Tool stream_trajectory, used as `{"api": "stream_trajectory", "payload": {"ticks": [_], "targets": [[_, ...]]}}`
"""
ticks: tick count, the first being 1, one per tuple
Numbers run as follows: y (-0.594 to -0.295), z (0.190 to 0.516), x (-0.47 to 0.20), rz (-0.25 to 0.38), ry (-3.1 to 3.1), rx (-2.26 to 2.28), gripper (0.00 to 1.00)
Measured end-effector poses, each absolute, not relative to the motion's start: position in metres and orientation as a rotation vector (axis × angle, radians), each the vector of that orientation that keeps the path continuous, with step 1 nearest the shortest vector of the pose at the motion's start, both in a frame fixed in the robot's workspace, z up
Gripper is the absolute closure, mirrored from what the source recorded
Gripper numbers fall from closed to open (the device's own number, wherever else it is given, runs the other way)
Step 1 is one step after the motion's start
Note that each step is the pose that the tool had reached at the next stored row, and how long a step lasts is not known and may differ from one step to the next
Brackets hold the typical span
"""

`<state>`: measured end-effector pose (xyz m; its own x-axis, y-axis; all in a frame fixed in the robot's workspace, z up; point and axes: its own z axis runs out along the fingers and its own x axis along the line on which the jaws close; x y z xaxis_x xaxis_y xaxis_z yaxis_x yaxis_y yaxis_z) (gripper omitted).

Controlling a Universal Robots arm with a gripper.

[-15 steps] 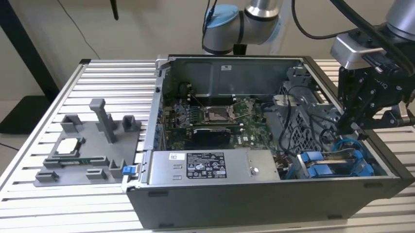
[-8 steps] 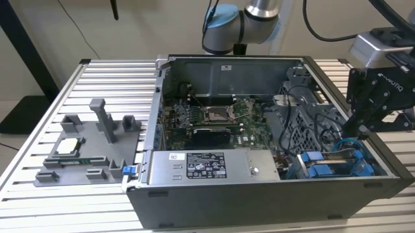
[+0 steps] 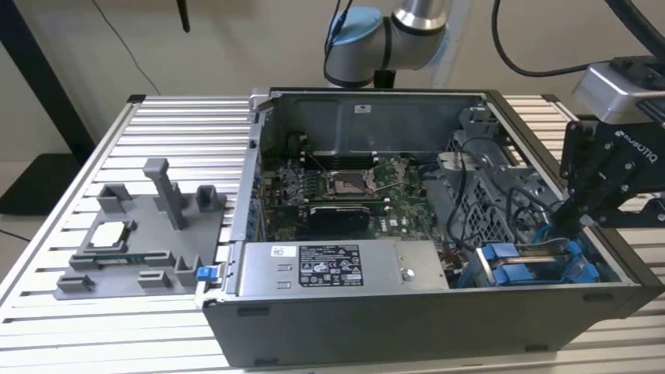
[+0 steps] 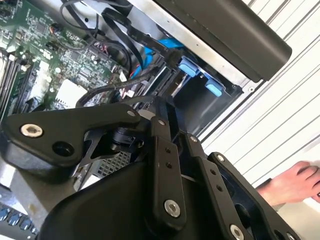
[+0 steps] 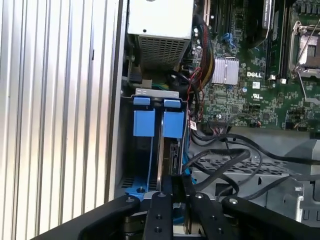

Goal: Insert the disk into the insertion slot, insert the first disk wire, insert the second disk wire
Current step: 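Insert the first disk wire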

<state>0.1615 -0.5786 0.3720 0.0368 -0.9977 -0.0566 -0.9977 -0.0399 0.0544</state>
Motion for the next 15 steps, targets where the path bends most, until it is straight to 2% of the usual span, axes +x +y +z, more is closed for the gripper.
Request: {"api": "stream_trajectory", "payload": {"ticks": [15], "targets": [[-0.58,0.357,0.166,0.136,2.225,-2.223,1.0]]}}
